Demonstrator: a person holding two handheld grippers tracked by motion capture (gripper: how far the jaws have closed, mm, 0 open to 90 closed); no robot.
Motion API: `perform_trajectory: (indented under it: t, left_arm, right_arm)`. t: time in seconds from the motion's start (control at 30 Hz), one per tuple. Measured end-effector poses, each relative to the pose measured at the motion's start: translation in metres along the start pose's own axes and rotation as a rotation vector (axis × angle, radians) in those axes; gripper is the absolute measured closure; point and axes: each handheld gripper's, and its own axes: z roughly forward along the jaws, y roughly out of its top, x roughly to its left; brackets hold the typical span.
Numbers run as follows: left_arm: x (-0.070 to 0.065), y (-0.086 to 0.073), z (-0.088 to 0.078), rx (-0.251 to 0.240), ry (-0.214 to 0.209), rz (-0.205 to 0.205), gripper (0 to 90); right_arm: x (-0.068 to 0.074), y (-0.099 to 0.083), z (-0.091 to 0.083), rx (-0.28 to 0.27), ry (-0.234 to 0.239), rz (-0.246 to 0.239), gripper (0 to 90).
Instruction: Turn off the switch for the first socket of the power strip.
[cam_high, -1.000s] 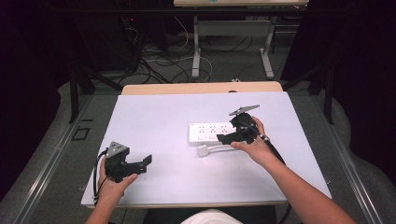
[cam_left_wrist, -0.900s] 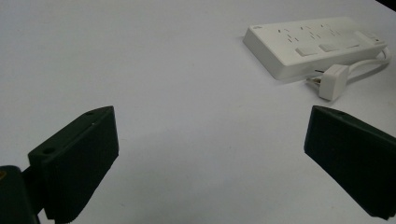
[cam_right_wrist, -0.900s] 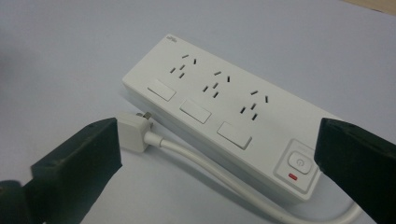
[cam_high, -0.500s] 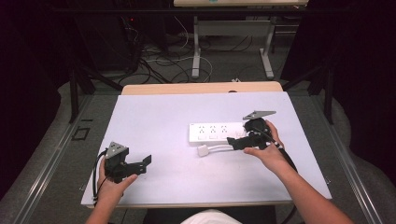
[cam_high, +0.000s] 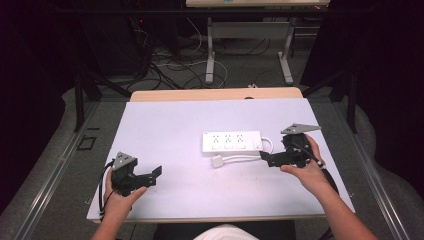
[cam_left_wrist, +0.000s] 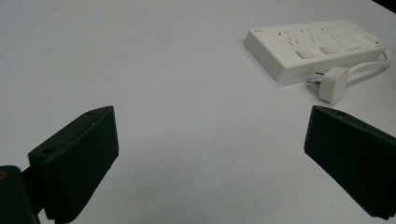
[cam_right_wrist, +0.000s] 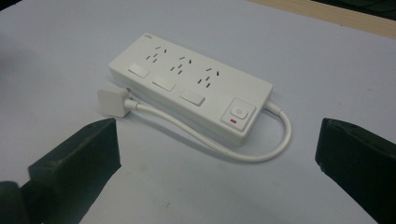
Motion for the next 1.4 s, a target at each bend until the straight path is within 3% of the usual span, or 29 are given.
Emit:
perform_trajectory:
  t: [0.23,0.43,0.57,0.87,0.9,1.13,1.3,1.4]
  left_arm:
    - [0.0,0.0,-0.001,-0.004,0.001,-0.006,2.8]
    - [0.0,0.0,-0.001,-0.009,0.004,-0.011,2.8]
    - [0.001,0.0,-0.001,-0.005,0.005,-0.011,2.8]
    - [0.002,0.0,-0.001,-0.003,0.008,-0.016,2.8]
    - [0.002,0.0,0.0,-0.003,0.009,-0.016,2.8]
    - [0.003,0.0,-0.001,-0.005,0.011,-0.018,2.8]
    - [0.004,0.0,-0.001,-0.004,0.012,-0.018,2.8]
    - [0.004,0.0,-0.001,-0.001,0.013,-0.021,2.8]
  right_arm:
    - [-0.014,-0.018,-0.014,-0.037,-0.028,0.021,0.0]
    - [-0.027,-0.038,-0.017,-0.05,-0.039,0.081,0.0]
    - [-0.036,-0.049,-0.018,-0.053,-0.072,0.099,0.0]
    - [-0.054,-0.062,-0.025,-0.104,-0.117,0.169,0.0]
    - [-0.056,-0.064,-0.023,-0.131,-0.131,0.175,0.0]
    - [-0.067,-0.074,-0.027,-0.13,-0.177,0.216,0.0]
    - [-0.073,-0.083,-0.022,-0.172,-0.206,0.259,0.0]
    - [-0.077,-0.087,-0.02,-0.156,-0.193,0.295,0.0]
